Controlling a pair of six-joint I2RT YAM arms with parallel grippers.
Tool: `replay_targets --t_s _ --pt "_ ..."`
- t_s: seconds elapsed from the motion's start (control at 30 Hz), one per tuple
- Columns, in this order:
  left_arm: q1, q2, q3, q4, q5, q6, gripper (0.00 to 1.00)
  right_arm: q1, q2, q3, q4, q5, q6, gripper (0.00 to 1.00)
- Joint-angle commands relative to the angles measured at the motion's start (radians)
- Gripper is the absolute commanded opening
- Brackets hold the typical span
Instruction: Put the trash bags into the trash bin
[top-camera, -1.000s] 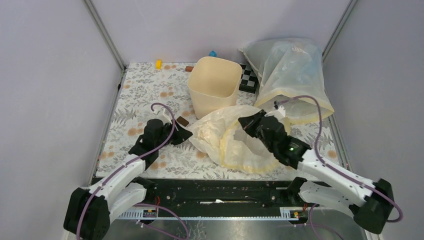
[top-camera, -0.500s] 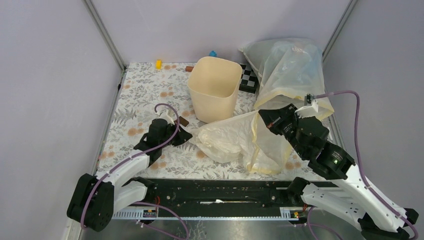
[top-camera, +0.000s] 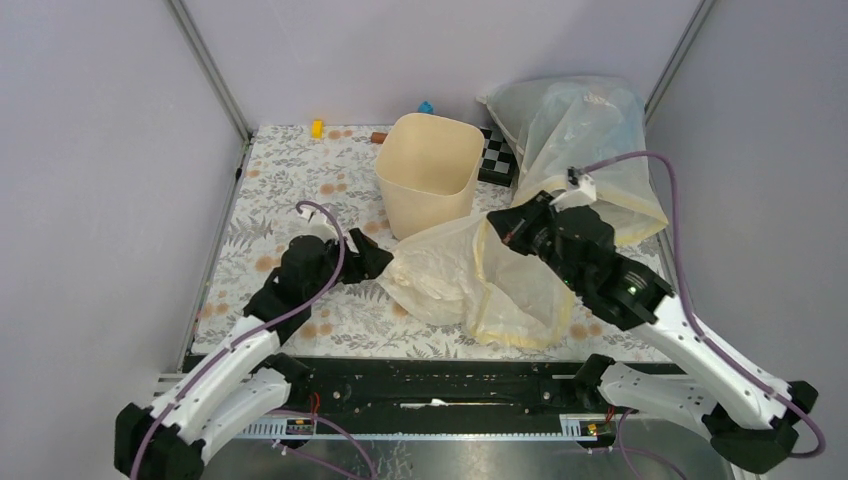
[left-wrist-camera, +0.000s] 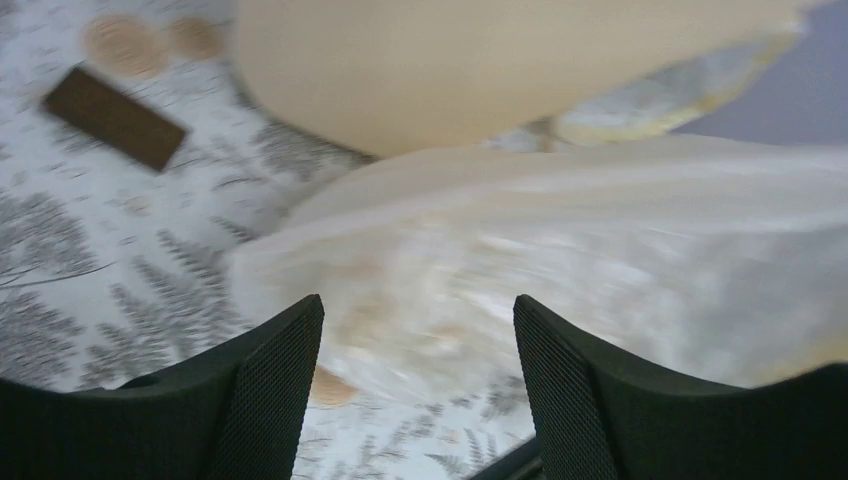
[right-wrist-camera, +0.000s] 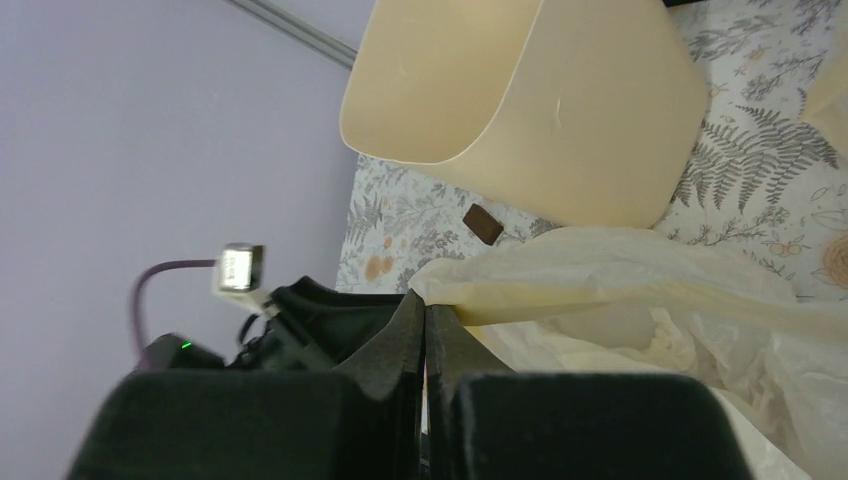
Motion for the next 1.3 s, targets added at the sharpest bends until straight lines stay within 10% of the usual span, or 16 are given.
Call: replay_targets --t_s 0.0,0.4,0.63,0.8,0.9,1.0,1.27 --pt "-0.153 -0.098 0.122 -0.088 -0.131 0.002 0.75 0.004 0.074 0.008 0.114 -0.049 0.009 0.01" --pt "-0.774 0.113 0.338 0.008 -0.502 0.117 0.79 0.005 0.173 0.034 0.164 -0.159 0.084 0.01" --pt "-0.814 0.280 0.449 -0.081 -0.816 0.087 0.79 0.004 0.170 0.024 0.164 -0.182 0.098 0.01" --pt "-0.813 0.296 0.432 -0.026 -0.821 0.129 0.60 0.004 0.146 0.012 0.164 -0.179 0.089 0.01" --pt "-0.810 0.299 0.430 -0.016 -0.814 0.149 0.31 0.004 0.126 0.002 0.164 -0.172 0.072 0.03" --pt "-0.806 0.294 0.434 -0.052 -0.808 0.158 0.00 0.004 0.091 -0.027 0.158 -0.151 0.036 0.23" --pt "-0.713 0.156 0.423 -0.183 -0.583 0.105 0.00 0.002 -0.070 -0.148 0.143 -0.094 -0.281 0.92"
